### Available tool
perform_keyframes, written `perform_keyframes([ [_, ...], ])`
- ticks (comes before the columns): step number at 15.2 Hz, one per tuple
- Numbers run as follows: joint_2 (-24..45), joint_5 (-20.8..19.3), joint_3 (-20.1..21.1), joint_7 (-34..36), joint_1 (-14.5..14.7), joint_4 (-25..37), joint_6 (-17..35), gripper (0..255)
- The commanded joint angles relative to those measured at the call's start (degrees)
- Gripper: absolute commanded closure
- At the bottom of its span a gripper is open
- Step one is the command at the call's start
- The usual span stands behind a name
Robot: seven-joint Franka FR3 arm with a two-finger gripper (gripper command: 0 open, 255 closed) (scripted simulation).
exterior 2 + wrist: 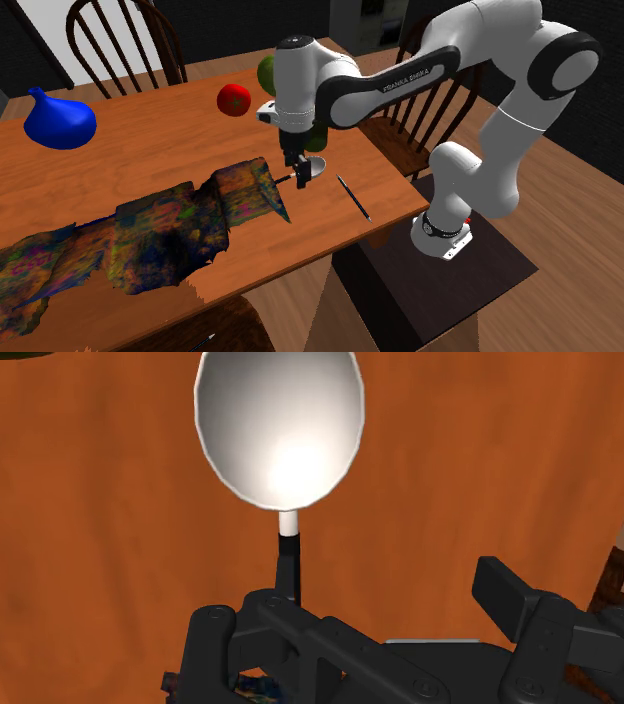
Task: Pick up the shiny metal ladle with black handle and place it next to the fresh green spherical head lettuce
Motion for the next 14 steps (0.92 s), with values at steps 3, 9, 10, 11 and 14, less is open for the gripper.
perform_keyframes([
  [3, 9.1, 5.9, -4.8, -8.7, 0.5, 6.9, 2.0, 0],
  [9, 11.8, 7.8, -5.4, -10.6, 0.5, 5.4, 5.8, 0],
  [10, 12.1, 8.0, -5.4, -10.8, 0.5, 4.9, 6.6, 0],
  [11, 12.4, 8.2, -5.4, -10.9, 0.5, 4.4, 7.3, 0],
  [14, 12.6, 8.4, -5.4, -11.0, 0.6, 4.1, 7.7, 0],
])
